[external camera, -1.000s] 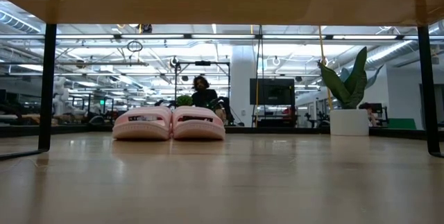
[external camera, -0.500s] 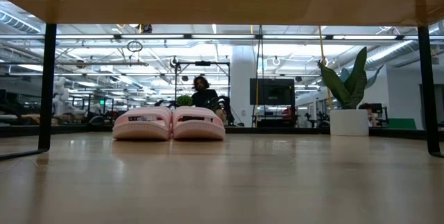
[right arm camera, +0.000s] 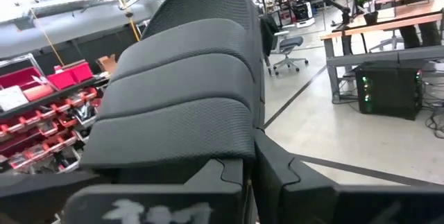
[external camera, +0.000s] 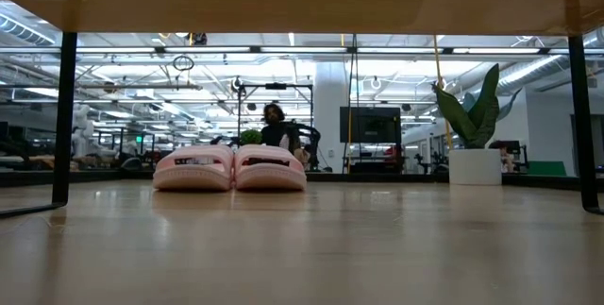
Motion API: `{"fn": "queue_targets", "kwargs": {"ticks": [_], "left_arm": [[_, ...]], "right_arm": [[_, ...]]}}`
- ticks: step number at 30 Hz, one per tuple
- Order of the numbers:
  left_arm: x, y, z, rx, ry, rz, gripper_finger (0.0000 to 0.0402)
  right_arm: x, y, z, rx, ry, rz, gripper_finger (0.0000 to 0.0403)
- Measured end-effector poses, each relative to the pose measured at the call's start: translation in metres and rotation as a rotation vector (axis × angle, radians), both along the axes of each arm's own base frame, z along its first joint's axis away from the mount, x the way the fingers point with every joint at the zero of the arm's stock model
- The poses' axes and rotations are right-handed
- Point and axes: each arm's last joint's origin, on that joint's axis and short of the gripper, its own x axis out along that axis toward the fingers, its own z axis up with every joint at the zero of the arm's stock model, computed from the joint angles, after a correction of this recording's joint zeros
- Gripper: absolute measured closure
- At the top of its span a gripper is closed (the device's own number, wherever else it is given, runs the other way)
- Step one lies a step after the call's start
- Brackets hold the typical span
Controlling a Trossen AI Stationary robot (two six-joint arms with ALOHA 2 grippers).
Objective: Pick and place slides into the shelf
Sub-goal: Put the black slipper on the shelf
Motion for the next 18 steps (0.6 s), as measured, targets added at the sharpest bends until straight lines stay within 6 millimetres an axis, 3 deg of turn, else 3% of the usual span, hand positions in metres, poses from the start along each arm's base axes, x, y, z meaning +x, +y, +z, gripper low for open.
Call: {"fn": "queue_targets", "kwargs": {"ticks": [9, 18], "left_arm": [[0.000, -0.006, 0.003, 0.051, 0.007, 0.027, 0.0289], [-0.003, -0.014, 0.004, 0.093, 0.018, 0.052, 0.0289]], "right_arm": [[0.008, 0.001, -0.016, 0.009, -0.044, 0.068, 0.0403], [0.009, 0.002, -0.016, 0.005, -0.051, 0.113, 0.0403]]}}
